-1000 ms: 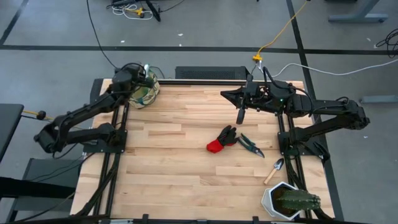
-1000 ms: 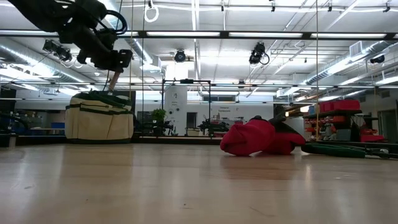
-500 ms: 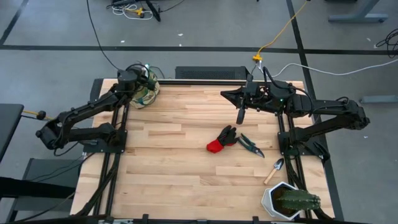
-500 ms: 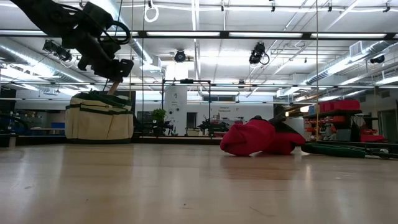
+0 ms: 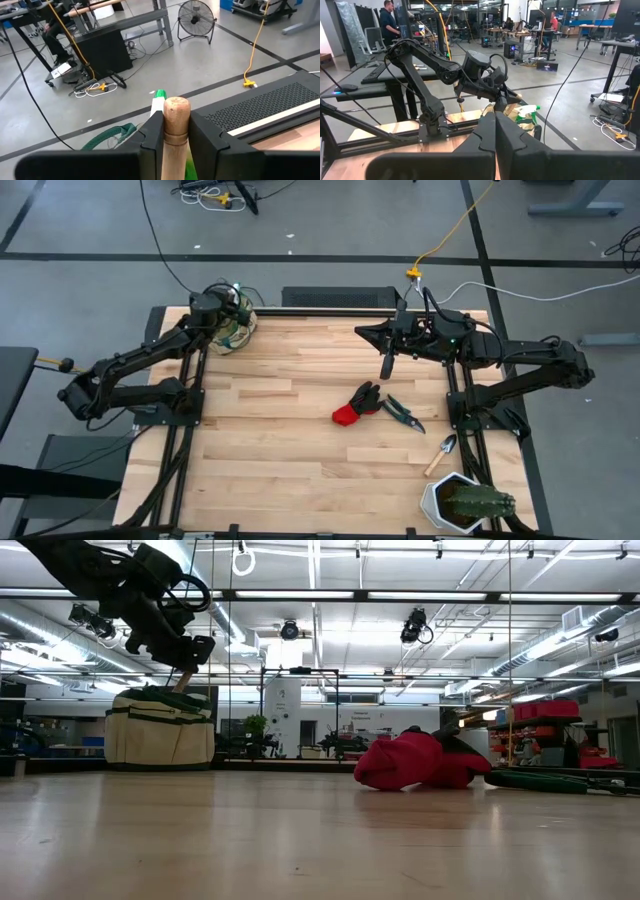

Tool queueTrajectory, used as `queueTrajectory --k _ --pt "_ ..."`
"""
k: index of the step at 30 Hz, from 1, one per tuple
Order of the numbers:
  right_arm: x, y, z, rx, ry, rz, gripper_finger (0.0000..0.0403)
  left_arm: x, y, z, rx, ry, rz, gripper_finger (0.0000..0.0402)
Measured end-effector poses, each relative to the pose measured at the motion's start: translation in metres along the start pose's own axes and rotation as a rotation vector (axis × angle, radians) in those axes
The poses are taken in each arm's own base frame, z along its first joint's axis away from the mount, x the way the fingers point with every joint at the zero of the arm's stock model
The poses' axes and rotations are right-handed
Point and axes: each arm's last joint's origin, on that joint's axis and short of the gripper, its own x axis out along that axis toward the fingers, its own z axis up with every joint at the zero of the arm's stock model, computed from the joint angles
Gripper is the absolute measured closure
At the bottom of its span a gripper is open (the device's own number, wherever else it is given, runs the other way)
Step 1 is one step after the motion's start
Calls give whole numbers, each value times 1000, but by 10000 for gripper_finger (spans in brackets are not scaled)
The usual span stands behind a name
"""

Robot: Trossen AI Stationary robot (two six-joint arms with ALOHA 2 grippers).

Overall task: Pick & Place Garden tools in Gardening bag
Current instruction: Put the top trowel into the gardening bag, then put the shear scissors into the gardening bag

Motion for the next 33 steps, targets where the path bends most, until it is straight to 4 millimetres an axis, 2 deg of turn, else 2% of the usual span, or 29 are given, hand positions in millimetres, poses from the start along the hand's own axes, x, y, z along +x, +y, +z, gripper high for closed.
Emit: queueTrajectory --k 11,25,33 --pt "0 0 0 -1 0 0 403 0 -1 -5 28 45 -25 312" --pt "0 -1 0 -1 0 -3 403 -2 -3 -7 50 74 -41 220" --pt "0 -1 0 -1 0 -3 403 -12 -10 24 83 0 -98 218"
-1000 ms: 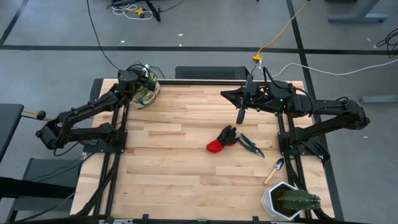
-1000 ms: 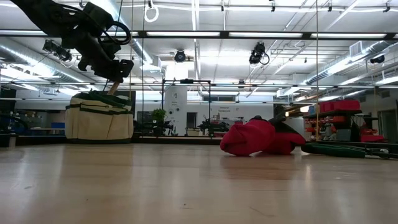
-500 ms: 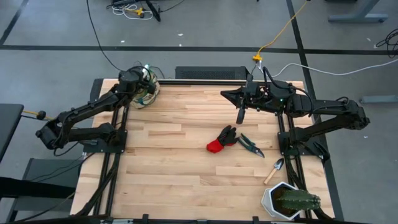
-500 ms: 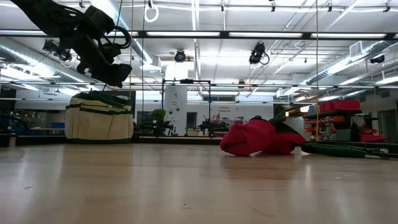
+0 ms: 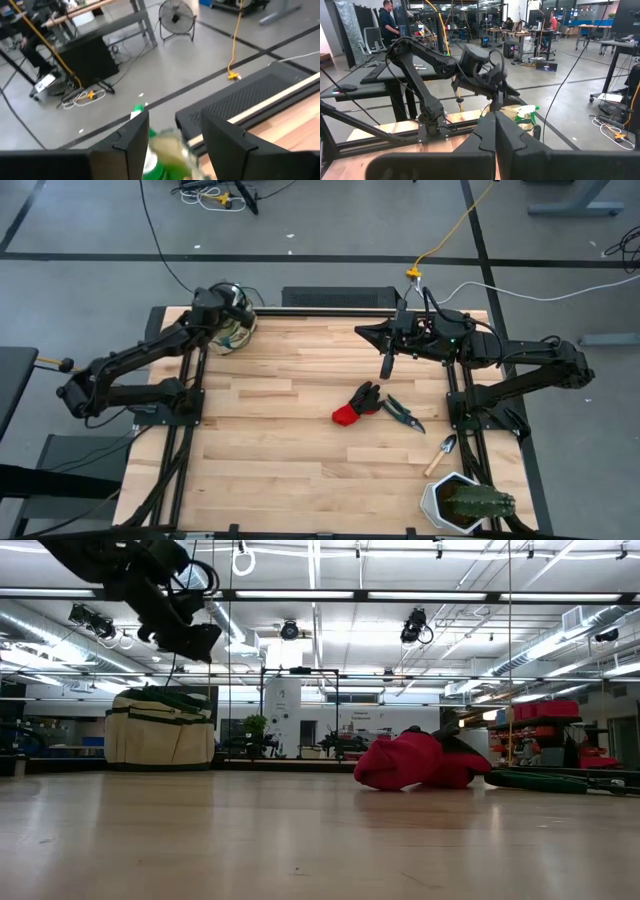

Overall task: Pick & Place Garden tools in Gardening bag
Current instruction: Put the shear scissors into the gardening bag

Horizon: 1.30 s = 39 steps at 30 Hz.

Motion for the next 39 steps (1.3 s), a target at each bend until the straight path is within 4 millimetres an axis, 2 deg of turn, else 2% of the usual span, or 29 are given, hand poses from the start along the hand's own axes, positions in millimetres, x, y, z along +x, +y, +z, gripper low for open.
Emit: queueTrajectory --k 7,13,19,27,39 --pt "0 0 0 0 0 0 403 -14 -7 31 -12 -61 -86 225" --pt "0 0 0 0 0 0 403 -25 -15 46 -60 -94 -182 225" --pt "0 0 0 0 0 0 403 -37 -26 49 -78 -113 -265 225" --pt "0 0 0 -7 0 0 403 -55 -47 49 -158 -109 -491 225" --pt "0 0 0 -25 1 0 403 -86 -75 47 -132 -116 -705 225"
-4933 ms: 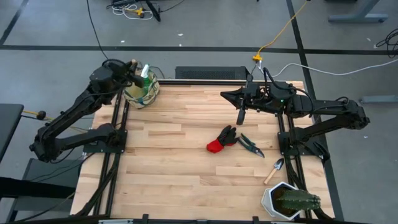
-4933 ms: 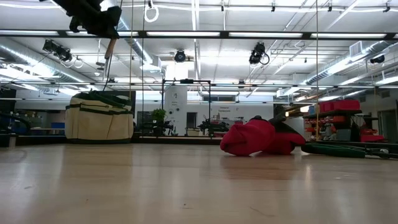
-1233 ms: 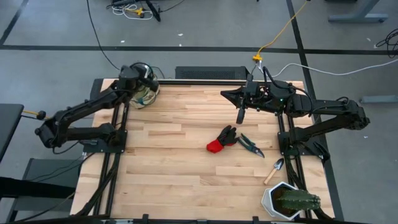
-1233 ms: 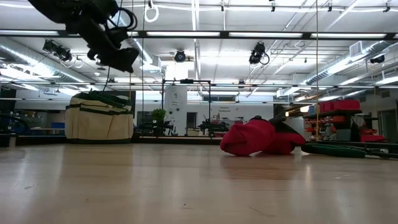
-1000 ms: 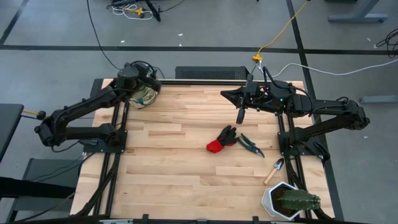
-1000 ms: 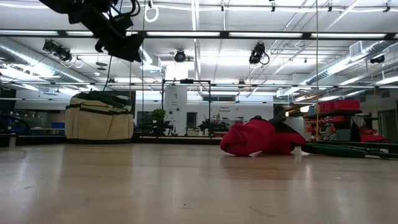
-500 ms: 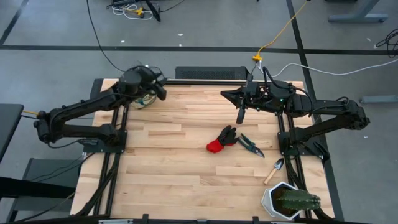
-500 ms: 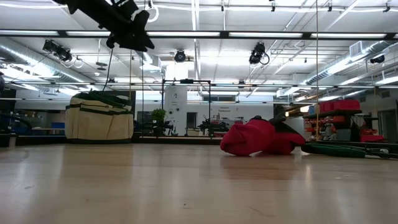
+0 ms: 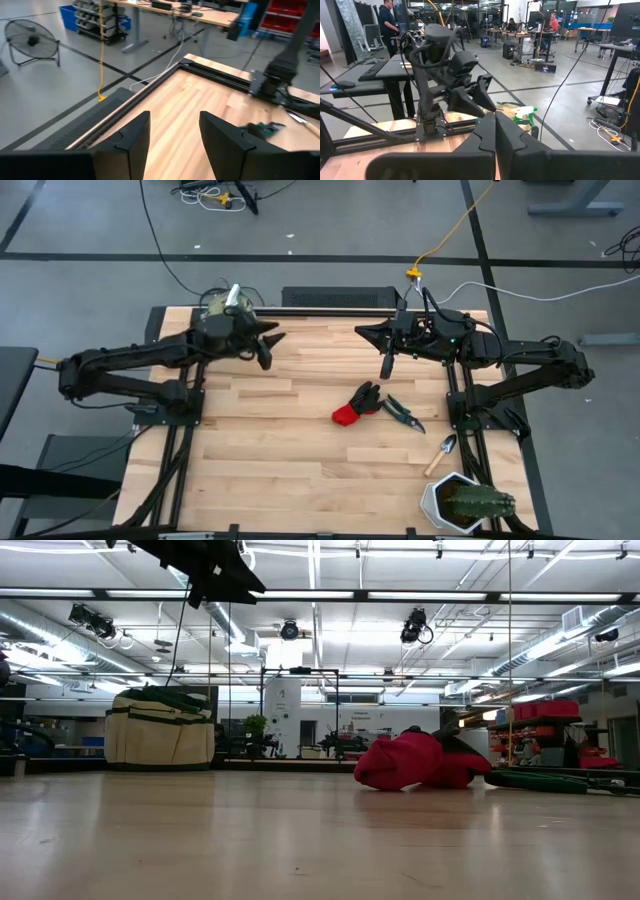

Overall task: Pick & Place Garden tools in Gardening bag
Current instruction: Put the shear scissors into the gardening bag

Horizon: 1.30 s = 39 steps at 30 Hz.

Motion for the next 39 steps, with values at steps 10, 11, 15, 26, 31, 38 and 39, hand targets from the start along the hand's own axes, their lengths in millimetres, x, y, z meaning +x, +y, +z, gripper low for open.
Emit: queueTrajectory --k 10,11,15,26,31,38,39 --pt "0 0 0 -4 0 0 403 -6 -21 -1 11 -6 -128 225" --pt "0 0 0 -8 0 0 403 -7 -23 -1 9 -15 -147 225" --pt "0 0 0 -21 0 0 403 -9 -28 3 -6 -52 -226 225" --pt "0 0 -1 -35 9 0 403 -11 -34 4 -86 -14 -422 236" --pt "0 0 -1 -36 16 0 403 -11 -34 5 -89 -30 -426 285" --pt "0 0 -1 -36 15 0 403 -11 -34 6 -90 -42 -429 348" --pt "0 0 -1 -36 15 1 403 -11 -34 7 -90 -43 -430 354"
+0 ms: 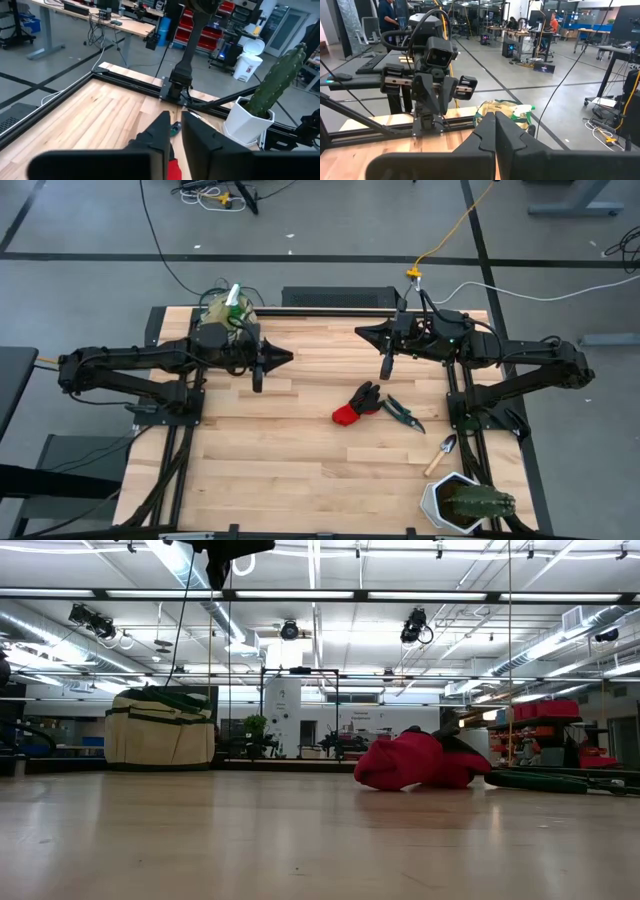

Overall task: Pick & Place Garden tools in Gardening bag
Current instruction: Put the shear scissors into the gardening bag

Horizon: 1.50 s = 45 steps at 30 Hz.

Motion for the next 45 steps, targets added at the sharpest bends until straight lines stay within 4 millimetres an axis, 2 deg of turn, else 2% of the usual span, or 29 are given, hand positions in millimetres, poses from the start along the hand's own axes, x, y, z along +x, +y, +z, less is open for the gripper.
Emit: queueTrajectory --k 8,18,28,35,45 --pt "0 0 0 1 0 0 403 0 0 0 2 -1 -3 395" --pt "-3 -1 2 8 -9 1 403 -18 -3 11 9 -68 -10 397" --pt "-24 -5 7 7 3 4 403 -51 -6 26 19 -180 -19 399" --pt "-41 -8 5 18 73 13 403 -73 -6 28 44 -194 1 400" --pt "-52 -10 -4 23 181 13 403 -81 -5 24 52 -152 12 400"
